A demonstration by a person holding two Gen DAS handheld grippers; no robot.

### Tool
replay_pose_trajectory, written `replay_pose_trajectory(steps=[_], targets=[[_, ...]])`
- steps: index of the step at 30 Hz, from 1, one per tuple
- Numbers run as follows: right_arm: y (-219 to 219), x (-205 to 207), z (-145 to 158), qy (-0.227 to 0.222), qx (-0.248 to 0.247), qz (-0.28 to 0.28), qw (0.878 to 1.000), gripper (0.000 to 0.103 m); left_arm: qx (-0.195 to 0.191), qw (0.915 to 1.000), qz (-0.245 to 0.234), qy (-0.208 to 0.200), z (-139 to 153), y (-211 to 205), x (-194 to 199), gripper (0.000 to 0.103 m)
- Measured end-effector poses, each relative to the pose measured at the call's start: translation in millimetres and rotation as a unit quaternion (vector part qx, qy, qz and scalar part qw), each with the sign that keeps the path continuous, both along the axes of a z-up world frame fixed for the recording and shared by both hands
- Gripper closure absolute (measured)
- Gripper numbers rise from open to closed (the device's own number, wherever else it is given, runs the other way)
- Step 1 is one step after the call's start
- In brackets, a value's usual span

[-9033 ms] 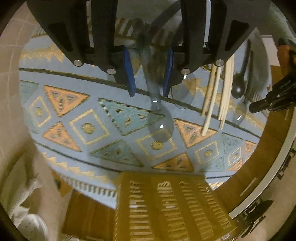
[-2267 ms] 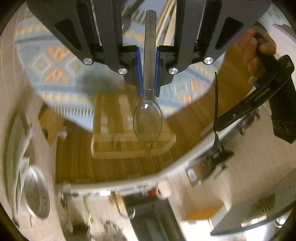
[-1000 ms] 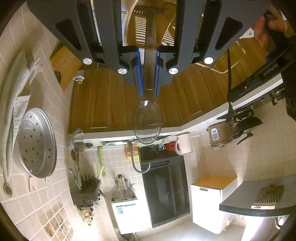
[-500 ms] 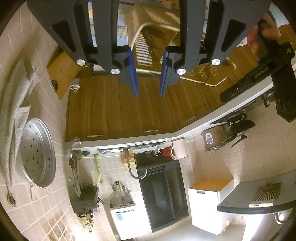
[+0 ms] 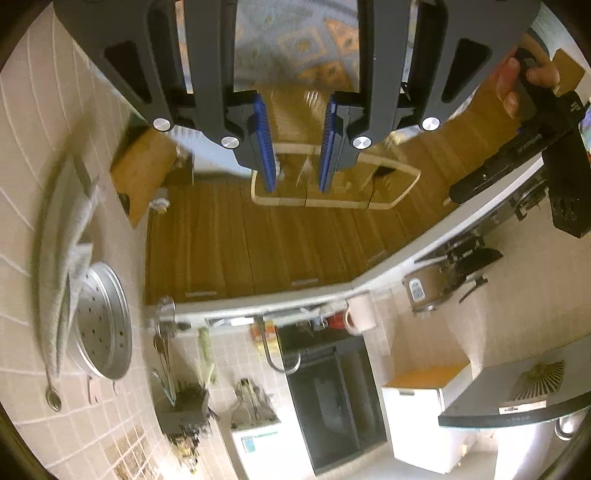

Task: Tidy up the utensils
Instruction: 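Open both grippers to release the spoons into the yellow basket, then grasp one wooden chopstick with the left gripper while the right grasps a clear spoon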

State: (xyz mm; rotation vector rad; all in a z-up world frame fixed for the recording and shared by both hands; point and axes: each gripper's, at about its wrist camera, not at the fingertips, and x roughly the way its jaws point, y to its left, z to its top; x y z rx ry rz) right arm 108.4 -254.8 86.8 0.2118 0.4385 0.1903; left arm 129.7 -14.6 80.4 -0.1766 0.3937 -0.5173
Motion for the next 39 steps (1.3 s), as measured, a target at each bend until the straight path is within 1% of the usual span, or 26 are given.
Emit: replay_pose_trajectory(steps=[1, 4, 5, 8, 10, 15, 18, 20, 24, 26, 28, 30, 31, 32, 34, 39], targets=[[2, -7, -1, 0.011, -0.002, 0.002, 1.0, 0.081, 0.003, 1.0, -0.002, 0.008, -1, 0, -4, 0.061], [8, -24, -9, 0.047, -0.012, -0.003, 0.999, 0.081, 0.021, 0.9983, -0.011, 0.054, -8, 2, -19, 0.061], [11, -30, -12, 0.06, -0.013, -0.003, 0.998, 0.081, 0.026, 0.9976, -0.011, 0.063, -11, 2, -24, 0.061], [15, -42, -23, 0.099, -0.002, 0.005, 0.995, 0.081, 0.052, 0.994, -0.015, 0.095, -23, 2, -40, 0.061], [18, -47, -32, 0.128, -0.004, 0.002, 0.992, 0.081, 0.07, 0.991, -0.015, 0.113, -30, 1, -50, 0.061], [29, -58, -62, 0.199, -0.012, 0.004, 0.98, 0.081, 0.12, 0.978, -0.021, 0.169, -54, -6, -68, 0.061], [34, -63, -83, 0.241, 0.0, 0.01, 0.97, 0.081, 0.151, 0.9662, -0.025, 0.207, -76, -10, -73, 0.061], [35, -67, -94, 0.257, 0.009, 0.018, 0.966, 0.081, 0.166, 0.9587, -0.025, 0.229, -90, -12, -75, 0.062], [40, -75, -112, 0.275, 0.007, 0.021, 0.961, 0.081, 0.188, 0.9461, -0.018, 0.263, -114, -17, -74, 0.064], [41, -79, -118, 0.282, 0.012, 0.026, 0.959, 0.081, 0.202, 0.9409, -0.011, 0.272, -124, -20, -76, 0.064], [40, -81, -119, 0.283, 0.01, 0.026, 0.959, 0.081, 0.211, 0.9383, -0.007, 0.274, -129, -22, -76, 0.066], [39, -82, -120, 0.284, 0.01, 0.025, 0.959, 0.081, 0.226, 0.9335, 0.002, 0.278, -134, -25, -76, 0.07], [38, -83, -120, 0.283, 0.011, 0.025, 0.959, 0.081, 0.235, 0.9342, 0.006, 0.268, -133, -27, -78, 0.07], [36, -83, -119, 0.282, 0.012, 0.025, 0.959, 0.081, 0.245, 0.933, 0.008, 0.263, -133, -29, -79, 0.069], [34, -84, -120, 0.282, 0.013, 0.023, 0.959, 0.081, 0.253, 0.9316, 0.01, 0.26, -133, -31, -80, 0.07], [26, -84, -125, 0.286, 0.026, 0.021, 0.958, 0.081, 0.257, 0.9258, 0.011, 0.277, -131, -37, -73, 0.072]])
